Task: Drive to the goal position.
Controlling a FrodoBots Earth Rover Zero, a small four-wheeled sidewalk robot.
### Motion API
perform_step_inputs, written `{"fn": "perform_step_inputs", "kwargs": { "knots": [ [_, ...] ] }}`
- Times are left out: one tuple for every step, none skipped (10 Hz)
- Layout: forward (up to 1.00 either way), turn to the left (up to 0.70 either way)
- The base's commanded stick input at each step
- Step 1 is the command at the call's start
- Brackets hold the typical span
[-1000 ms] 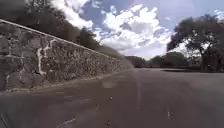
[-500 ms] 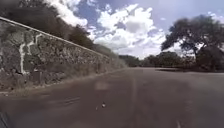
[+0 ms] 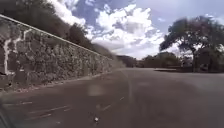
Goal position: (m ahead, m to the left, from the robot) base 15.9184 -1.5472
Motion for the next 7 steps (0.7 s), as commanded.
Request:
{"fn": "perform_step_inputs", "kwargs": {
  "knots": [
    [0.70, 0.00],
    [0.70, 0.00],
    [0.70, 0.00],
    [0.70, 0.00],
    [0.70, 0.00],
    [0.70, -0.02],
    [0.70, -0.15]
  ]
}}
